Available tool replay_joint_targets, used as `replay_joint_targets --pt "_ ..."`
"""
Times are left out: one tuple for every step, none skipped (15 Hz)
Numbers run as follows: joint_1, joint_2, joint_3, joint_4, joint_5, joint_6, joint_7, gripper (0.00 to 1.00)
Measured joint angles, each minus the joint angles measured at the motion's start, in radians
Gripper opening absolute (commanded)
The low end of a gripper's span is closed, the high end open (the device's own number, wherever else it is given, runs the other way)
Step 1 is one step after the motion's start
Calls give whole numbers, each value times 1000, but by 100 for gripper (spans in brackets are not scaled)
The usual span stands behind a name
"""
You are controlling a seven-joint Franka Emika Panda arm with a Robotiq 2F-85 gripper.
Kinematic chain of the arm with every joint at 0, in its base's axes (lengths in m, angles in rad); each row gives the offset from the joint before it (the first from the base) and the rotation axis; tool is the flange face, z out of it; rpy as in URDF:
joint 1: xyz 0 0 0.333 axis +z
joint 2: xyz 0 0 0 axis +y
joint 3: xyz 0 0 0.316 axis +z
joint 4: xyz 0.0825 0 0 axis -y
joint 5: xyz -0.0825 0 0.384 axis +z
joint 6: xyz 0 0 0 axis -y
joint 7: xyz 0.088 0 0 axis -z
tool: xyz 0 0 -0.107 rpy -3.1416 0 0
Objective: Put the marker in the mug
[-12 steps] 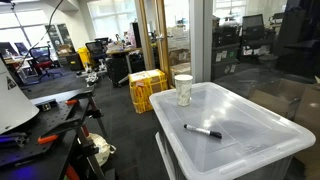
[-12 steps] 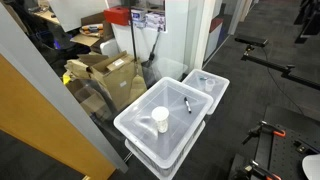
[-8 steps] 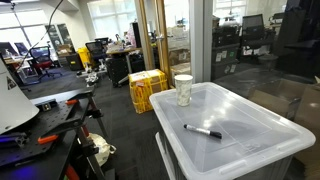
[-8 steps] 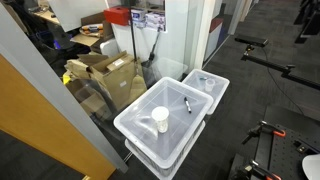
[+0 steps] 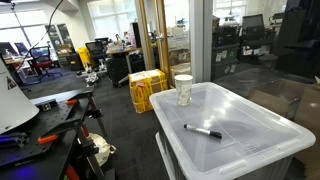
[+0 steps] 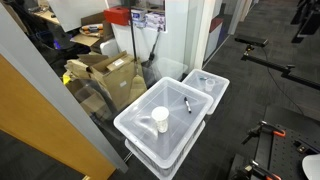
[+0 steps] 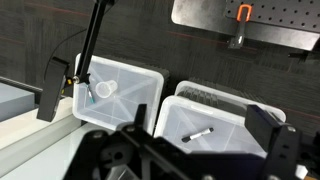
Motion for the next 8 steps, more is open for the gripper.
replay_joint_targets --pt "4 6 -6 0 -1 29 0 100" --pt "7 14 -12 0 -1 63 0 100" --pt "8 26 -20 0 -1 101 0 100" --pt "8 40 -28 0 -1 144 0 100" --pt "8 57 -37 -1 -1 192 0 100" --pt "8 75 -46 -1 -1 242 1 100" --pt "8 95 -54 -1 2 292 1 100" --pt "8 116 -64 -1 12 344 1 100"
